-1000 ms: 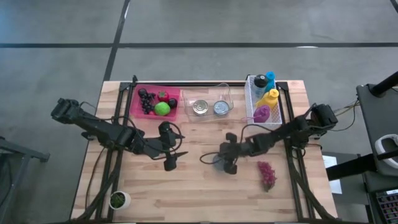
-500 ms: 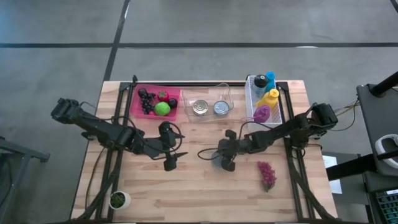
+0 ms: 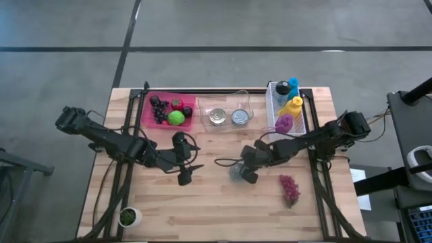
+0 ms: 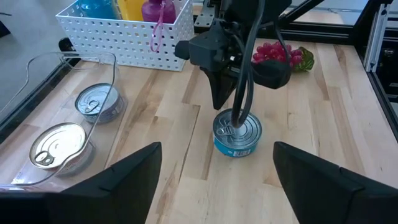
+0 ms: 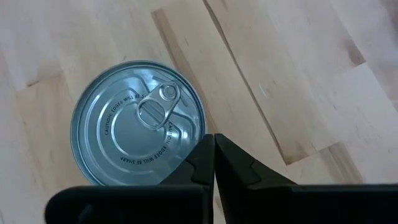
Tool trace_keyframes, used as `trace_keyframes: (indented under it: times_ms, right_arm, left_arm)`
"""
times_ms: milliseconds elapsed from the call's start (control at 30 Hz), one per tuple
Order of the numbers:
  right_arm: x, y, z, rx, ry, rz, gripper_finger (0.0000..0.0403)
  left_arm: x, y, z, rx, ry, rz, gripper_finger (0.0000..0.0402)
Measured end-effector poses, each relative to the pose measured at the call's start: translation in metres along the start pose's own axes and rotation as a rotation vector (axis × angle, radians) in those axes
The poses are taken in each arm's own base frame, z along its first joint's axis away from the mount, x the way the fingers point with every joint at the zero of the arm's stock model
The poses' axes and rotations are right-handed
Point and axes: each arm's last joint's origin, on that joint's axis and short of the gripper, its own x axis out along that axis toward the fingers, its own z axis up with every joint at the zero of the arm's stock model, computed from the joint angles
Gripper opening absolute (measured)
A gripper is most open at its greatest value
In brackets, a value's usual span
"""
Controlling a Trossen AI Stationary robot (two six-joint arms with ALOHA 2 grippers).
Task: Pick & Place Food Item
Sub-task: Put the blue tuna can into the transparent bin
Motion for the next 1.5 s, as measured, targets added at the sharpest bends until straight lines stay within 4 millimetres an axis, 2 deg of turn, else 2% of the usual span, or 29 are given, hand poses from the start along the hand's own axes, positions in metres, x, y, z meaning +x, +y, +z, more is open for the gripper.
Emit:
trace_keyframes:
  times_ms: [367, 1100, 1500]
  right_arm:
    - [0.0001, 0.0009, -0.0011, 0.033, 0.028, 0.035, 0.0008]
    - [0.0031, -0.001, -0.0057, 0.046, 0.043, 0.047, 0.0008]
    - [0.006, -0.0036, -0.0094, 0.06, 0.032, 0.047, 0.0008]
  left_arm:
    - [0.0, -0.0001, 0.0, 0.0, 0.0, 0.0, 0.03]
    - [0.0, -0.0001, 0.0, -0.003, 0.0, 0.0, 0.0328]
    - [0.0, 0.0, 0.0, -0.003, 0.0, 0.0, 0.0313]
